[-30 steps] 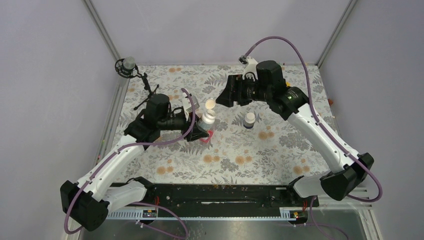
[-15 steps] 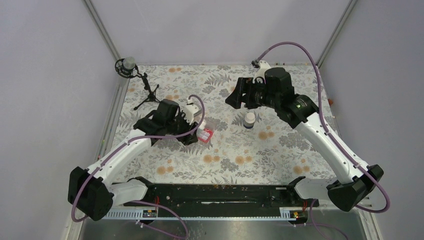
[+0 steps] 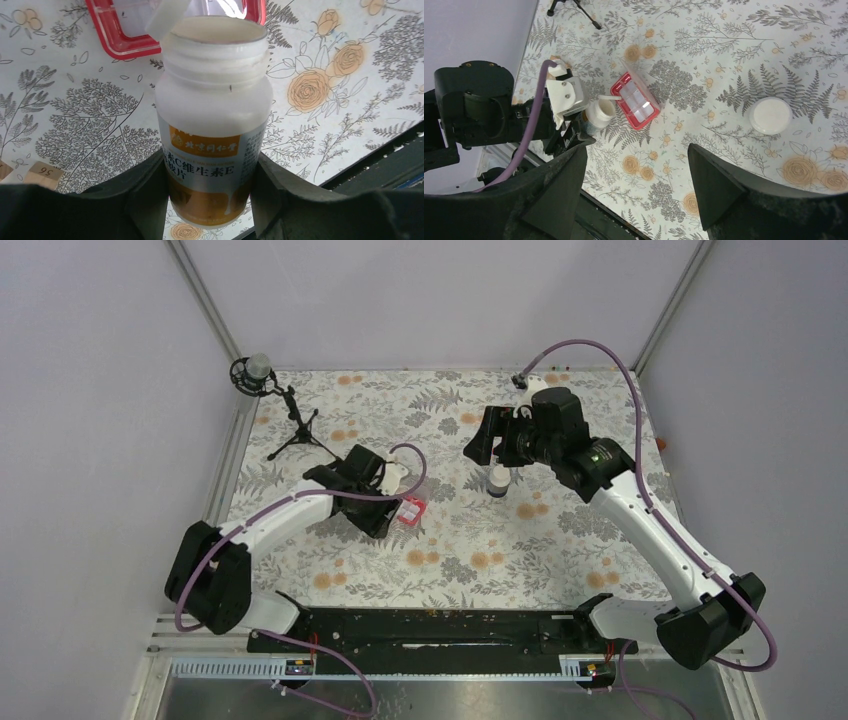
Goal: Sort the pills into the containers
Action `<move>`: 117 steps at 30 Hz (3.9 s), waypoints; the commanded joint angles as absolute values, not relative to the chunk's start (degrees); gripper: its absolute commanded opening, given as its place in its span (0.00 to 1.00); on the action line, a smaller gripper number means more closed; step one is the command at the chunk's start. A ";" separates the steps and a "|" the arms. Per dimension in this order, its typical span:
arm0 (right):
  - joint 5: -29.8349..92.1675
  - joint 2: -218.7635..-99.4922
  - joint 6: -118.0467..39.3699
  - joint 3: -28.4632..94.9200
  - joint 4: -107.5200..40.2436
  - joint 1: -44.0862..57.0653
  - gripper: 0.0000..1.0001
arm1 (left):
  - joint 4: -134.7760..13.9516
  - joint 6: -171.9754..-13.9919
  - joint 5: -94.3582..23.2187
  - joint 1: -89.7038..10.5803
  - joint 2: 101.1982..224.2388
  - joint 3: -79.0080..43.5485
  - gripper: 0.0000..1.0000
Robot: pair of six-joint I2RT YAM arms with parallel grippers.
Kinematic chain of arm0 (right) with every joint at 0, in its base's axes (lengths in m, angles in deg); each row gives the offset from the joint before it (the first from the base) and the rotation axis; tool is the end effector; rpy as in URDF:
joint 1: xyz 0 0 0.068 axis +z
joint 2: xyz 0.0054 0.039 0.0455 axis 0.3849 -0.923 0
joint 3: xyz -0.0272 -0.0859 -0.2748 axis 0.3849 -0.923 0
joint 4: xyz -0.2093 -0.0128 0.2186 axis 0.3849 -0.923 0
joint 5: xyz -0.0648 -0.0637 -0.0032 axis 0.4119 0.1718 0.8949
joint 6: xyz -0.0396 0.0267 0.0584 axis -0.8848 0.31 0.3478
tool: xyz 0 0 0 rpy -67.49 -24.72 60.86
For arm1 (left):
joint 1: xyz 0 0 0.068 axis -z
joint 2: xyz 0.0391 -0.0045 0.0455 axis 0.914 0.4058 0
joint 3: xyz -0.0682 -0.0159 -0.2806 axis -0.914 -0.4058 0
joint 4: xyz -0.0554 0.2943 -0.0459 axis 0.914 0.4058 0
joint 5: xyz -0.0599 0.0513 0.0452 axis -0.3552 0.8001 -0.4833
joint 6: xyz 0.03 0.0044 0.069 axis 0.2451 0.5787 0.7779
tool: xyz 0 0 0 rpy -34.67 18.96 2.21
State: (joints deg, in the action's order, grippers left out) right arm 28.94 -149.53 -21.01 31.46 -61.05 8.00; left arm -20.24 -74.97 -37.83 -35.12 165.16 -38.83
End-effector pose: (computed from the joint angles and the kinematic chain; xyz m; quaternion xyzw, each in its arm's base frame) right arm 0.2871 0.1827 0.3926 -0.0861 0.8400 0.3126 0.4350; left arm 0.2546 -0.1661 0.1880 0.3303 0.9143 -0.1334 0.1929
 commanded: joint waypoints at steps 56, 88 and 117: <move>32.44 -145.99 -19.98 26.81 -60.74 0.04 0.82 | 4.87 -84.92 -16.37 -21.68 191.93 -13.50 0.00; 32.41 -146.02 -18.89 25.89 -60.58 -1.30 0.82 | 15.24 -83.86 -8.98 -18.77 198.89 -5.15 0.00; 31.51 -146.48 -18.17 25.51 -60.06 -2.07 0.82 | 12.92 -85.18 -9.58 -17.70 196.36 -5.89 0.00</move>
